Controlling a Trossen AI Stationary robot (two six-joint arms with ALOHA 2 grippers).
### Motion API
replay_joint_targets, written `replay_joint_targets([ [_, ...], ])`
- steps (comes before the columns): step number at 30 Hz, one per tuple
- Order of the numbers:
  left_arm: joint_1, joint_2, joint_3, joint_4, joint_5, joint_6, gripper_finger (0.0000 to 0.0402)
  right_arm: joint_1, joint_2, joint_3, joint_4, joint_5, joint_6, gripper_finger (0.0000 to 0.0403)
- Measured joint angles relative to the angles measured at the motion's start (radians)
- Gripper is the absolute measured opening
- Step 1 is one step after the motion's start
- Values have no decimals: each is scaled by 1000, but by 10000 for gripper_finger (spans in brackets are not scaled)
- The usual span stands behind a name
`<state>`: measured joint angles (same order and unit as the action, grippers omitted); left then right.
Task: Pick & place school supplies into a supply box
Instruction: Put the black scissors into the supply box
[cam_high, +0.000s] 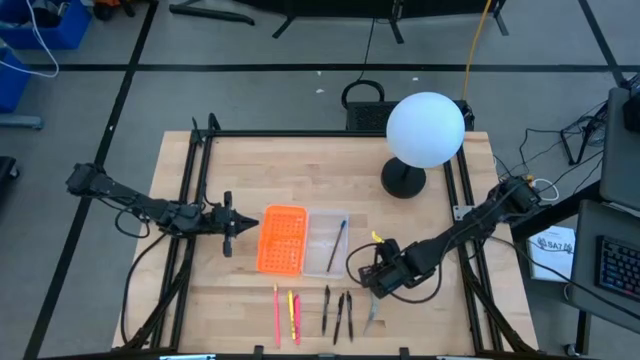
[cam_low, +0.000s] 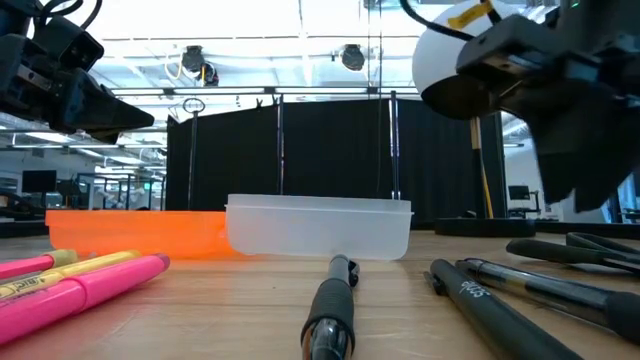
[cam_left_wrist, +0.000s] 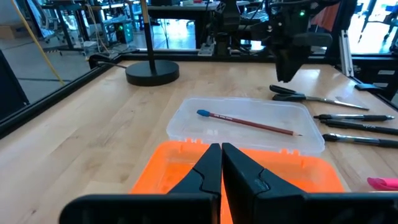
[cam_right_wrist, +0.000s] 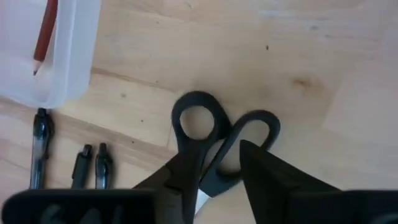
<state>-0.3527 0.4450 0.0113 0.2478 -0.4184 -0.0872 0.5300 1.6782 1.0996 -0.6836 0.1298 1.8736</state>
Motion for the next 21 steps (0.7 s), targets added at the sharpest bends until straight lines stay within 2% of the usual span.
replay_joint_targets([
  [6, 0, 0, 0, -1, -1, -2, 21, -26, 4, 0, -2, -1, -27, 129],
  [21, 0, 0, 0, -13, 0, -19, 21, -24, 8, 1, 8, -38, 0, 129],
])
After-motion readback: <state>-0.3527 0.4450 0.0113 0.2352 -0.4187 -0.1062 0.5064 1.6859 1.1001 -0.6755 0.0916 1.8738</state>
